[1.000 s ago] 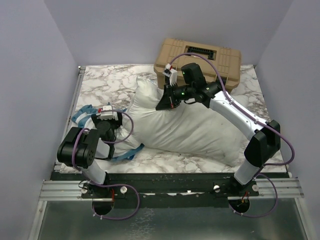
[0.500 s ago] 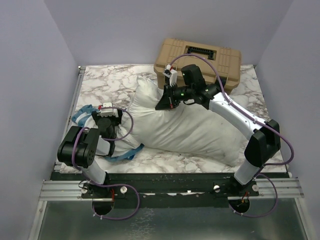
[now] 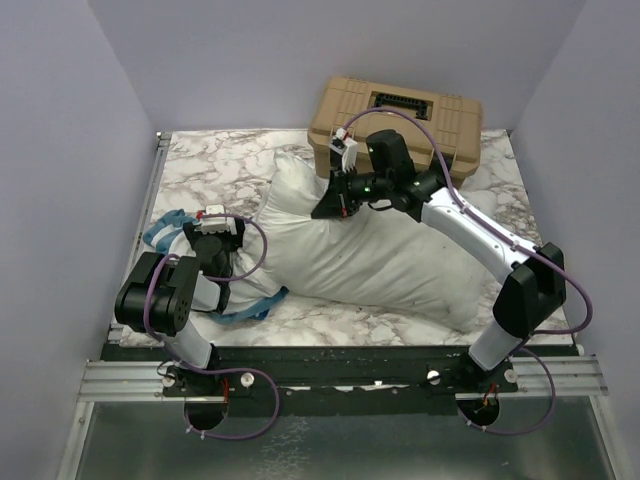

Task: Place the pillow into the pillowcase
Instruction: Stuff the pillow into the pillowcase.

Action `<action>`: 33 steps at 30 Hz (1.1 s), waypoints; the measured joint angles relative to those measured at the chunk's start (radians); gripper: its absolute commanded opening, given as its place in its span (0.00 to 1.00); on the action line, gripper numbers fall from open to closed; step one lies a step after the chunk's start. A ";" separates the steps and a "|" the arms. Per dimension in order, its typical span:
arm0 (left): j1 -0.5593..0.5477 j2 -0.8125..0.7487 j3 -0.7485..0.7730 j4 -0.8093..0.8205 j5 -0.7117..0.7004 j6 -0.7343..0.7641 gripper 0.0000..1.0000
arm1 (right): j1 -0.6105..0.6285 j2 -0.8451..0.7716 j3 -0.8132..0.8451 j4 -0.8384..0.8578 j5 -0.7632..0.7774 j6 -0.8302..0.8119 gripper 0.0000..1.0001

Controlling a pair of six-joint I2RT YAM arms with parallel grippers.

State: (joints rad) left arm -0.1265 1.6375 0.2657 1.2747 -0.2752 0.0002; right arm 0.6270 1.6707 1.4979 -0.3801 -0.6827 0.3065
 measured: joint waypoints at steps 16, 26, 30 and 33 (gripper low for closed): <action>0.000 0.000 0.000 0.000 0.000 0.000 0.99 | 0.000 -0.046 -0.047 0.022 0.013 0.008 0.00; 0.000 0.000 0.000 0.000 0.000 0.000 0.99 | 0.000 -0.058 -0.062 0.027 0.013 0.008 0.00; 0.000 0.000 0.000 0.000 0.000 0.000 0.99 | 0.000 -0.059 -0.062 0.027 0.013 0.008 0.00; 0.000 0.000 0.000 0.000 0.000 0.000 0.99 | 0.000 -0.059 -0.062 0.027 0.013 0.008 0.00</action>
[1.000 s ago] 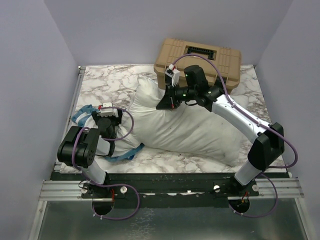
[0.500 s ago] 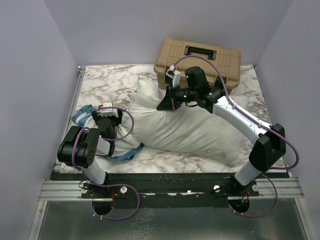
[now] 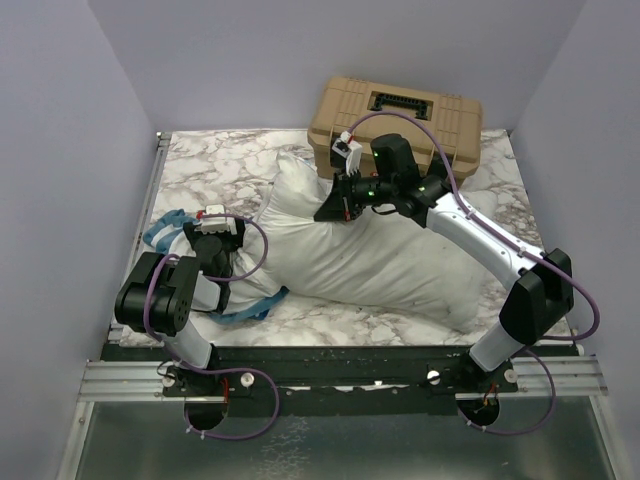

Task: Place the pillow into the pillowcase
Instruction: Stuff the pillow into the pillowcase.

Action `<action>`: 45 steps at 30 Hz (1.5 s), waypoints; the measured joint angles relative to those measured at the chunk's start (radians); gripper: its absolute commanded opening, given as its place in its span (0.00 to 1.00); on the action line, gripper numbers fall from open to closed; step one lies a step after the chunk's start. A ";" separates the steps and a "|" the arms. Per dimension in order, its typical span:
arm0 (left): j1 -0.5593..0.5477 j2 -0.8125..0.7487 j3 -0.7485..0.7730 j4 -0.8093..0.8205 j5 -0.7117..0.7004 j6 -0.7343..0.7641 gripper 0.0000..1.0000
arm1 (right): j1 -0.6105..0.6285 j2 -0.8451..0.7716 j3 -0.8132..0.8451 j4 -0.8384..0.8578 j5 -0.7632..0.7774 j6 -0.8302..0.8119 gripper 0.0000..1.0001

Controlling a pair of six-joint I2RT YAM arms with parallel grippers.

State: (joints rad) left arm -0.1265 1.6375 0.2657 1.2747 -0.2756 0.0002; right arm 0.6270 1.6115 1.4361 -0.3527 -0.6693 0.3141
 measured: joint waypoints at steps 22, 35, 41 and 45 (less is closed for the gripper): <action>0.000 0.000 0.000 0.000 -0.001 0.000 0.99 | 0.000 -0.036 -0.057 0.033 0.011 0.000 0.00; 0.000 0.000 0.000 0.000 -0.001 0.000 0.99 | 0.000 -0.044 -0.096 0.080 0.025 -0.004 0.00; 0.000 0.000 0.000 0.000 -0.001 0.000 0.99 | 0.000 -0.043 -0.090 0.083 0.038 -0.004 0.00; 0.000 0.000 0.002 -0.001 -0.005 -0.003 0.99 | 0.000 -0.025 -0.062 0.082 0.040 -0.004 0.00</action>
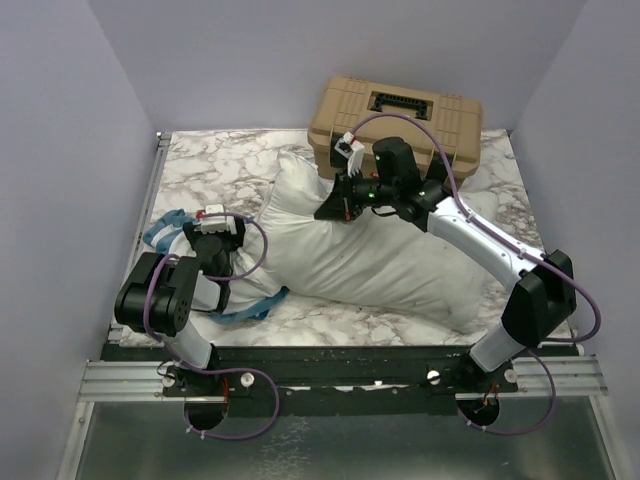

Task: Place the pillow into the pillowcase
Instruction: Stuff the pillow into the pillowcase.

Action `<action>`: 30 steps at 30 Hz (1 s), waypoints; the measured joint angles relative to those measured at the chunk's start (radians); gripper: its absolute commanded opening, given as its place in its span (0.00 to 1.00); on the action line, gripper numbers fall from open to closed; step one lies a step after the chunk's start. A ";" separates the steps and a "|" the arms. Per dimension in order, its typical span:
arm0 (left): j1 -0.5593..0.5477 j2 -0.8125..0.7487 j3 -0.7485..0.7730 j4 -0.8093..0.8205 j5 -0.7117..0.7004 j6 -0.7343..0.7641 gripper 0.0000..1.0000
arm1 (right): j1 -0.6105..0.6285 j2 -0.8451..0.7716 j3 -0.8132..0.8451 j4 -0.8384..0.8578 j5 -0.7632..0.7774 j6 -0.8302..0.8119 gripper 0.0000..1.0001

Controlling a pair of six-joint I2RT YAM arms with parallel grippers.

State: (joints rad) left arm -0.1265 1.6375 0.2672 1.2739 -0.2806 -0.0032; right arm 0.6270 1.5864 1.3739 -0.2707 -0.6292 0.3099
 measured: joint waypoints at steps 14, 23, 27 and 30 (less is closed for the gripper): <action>0.000 -0.640 0.436 -1.112 0.026 -0.235 0.99 | 0.000 0.027 0.012 0.015 0.000 0.001 0.00; 0.003 -0.760 0.594 -1.672 -0.043 -0.524 0.92 | 0.000 0.024 -0.001 0.035 0.000 0.003 0.00; 0.003 -0.719 0.655 -1.780 0.008 -0.594 0.95 | 0.000 0.023 -0.001 0.036 0.000 0.003 0.00; 0.003 -0.669 0.667 -1.831 0.064 -0.628 0.95 | 0.000 0.023 -0.001 0.037 0.000 0.003 0.00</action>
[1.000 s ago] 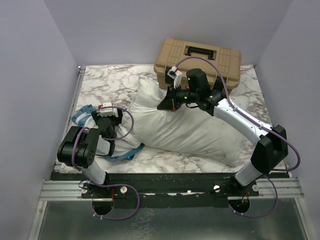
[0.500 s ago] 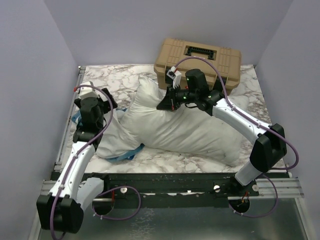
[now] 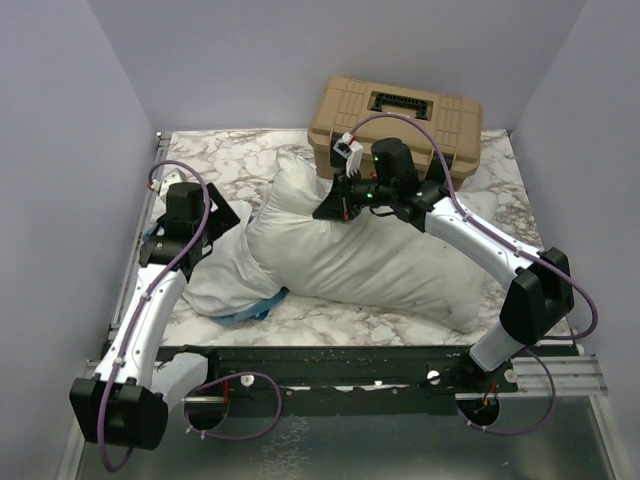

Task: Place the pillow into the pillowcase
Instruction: Stuff the pillow into the pillowcase.

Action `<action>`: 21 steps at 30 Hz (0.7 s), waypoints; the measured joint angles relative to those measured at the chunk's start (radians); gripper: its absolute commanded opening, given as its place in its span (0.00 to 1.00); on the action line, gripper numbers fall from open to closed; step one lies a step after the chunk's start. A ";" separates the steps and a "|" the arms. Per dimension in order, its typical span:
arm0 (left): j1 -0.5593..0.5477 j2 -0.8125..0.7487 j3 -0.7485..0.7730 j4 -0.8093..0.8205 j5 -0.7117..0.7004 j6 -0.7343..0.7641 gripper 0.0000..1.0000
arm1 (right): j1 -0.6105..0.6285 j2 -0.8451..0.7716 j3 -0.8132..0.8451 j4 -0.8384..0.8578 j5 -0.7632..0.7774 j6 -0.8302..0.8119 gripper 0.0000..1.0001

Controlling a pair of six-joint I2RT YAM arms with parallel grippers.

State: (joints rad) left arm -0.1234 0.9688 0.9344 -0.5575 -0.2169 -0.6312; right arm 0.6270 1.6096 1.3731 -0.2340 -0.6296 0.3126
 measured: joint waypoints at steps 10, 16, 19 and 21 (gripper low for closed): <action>0.000 0.323 0.168 -0.075 0.085 -0.002 0.97 | 0.000 -0.002 0.000 0.000 -0.001 -0.008 0.00; -0.002 0.508 0.314 -0.071 0.097 0.048 0.97 | 0.000 -0.002 0.000 0.000 -0.002 -0.009 0.00; -0.003 0.581 0.336 -0.069 0.104 0.075 0.97 | 0.000 -0.002 0.000 0.000 -0.002 -0.010 0.00; -0.003 0.624 0.337 -0.074 0.113 0.090 0.94 | 0.000 -0.002 0.000 0.000 -0.002 -0.010 0.00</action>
State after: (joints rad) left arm -0.1268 1.5929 1.2716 -0.6312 -0.1040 -0.5411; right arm 0.6270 1.6081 1.3727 -0.2337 -0.6315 0.3023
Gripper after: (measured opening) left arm 0.969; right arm 0.025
